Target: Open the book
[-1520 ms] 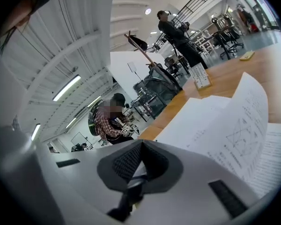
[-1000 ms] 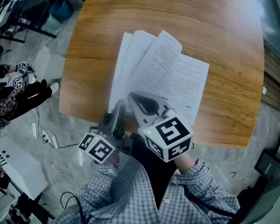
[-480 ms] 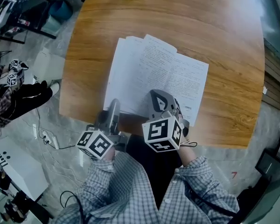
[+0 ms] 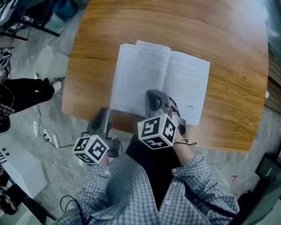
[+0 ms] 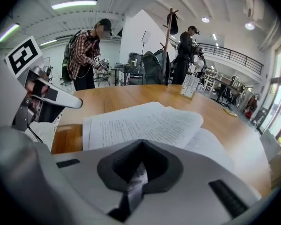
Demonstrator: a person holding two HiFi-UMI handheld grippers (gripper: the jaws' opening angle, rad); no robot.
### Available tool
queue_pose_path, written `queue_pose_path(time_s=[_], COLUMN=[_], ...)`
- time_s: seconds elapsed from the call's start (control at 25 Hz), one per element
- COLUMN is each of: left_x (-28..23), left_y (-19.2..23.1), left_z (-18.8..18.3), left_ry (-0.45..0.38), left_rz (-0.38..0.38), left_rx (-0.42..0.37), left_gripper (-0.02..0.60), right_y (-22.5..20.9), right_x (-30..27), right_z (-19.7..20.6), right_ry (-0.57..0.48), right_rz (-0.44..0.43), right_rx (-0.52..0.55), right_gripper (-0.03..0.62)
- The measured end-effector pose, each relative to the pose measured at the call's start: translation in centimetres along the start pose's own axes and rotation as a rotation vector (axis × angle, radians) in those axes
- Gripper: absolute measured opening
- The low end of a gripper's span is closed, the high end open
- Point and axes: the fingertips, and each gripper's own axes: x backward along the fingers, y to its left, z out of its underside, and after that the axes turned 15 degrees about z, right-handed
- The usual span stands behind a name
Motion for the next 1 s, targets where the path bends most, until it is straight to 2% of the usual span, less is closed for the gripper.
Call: queue_pose_path(time_s=[0.16,0.28,0.4,0.56,0.76,1.0], left_x=[-0.1,-1.8,-3.4,-5.3,-6.9,-6.7], left_y=[-2.4,-4.7,-6.8,-10.6,-16.0,-23.6], left_z=[-2.2,-3.0,-3.3,-3.4,-4.4,-6.7], left_ry=[-0.010,-0.003,-0.010,-0.015,-0.022,-0.091], left_rz=[0.079,0.171,0.231,0.322,0.435,0.610], left_rx=[-0.098,-0.117,-0.130,-0.148,-0.233,-0.379], left_gripper=[0.074,0.063,0.044,0.035,0.016,0.011], right_y=[-0.1,0.0,-1.2,-5.3,-11.0,-16.7], right_x=[0.4,1.1,2.3,4.4,8.1,13.4], right_z=[-0.5,-1.2,-1.7,-1.6,-2.0,-3.1], right_ry=[-0.025,-0.049,-0.087,-0.122,-0.186,-0.276], right_rz=[-0.007,-0.012,0.017,0.094,0.195,0.274], right_rx=[-0.023,-0.044,-0.093,-0.235,-0.409,-0.485], right_gripper=[0.020,0.020,0.020,0.020,0.020,0.020])
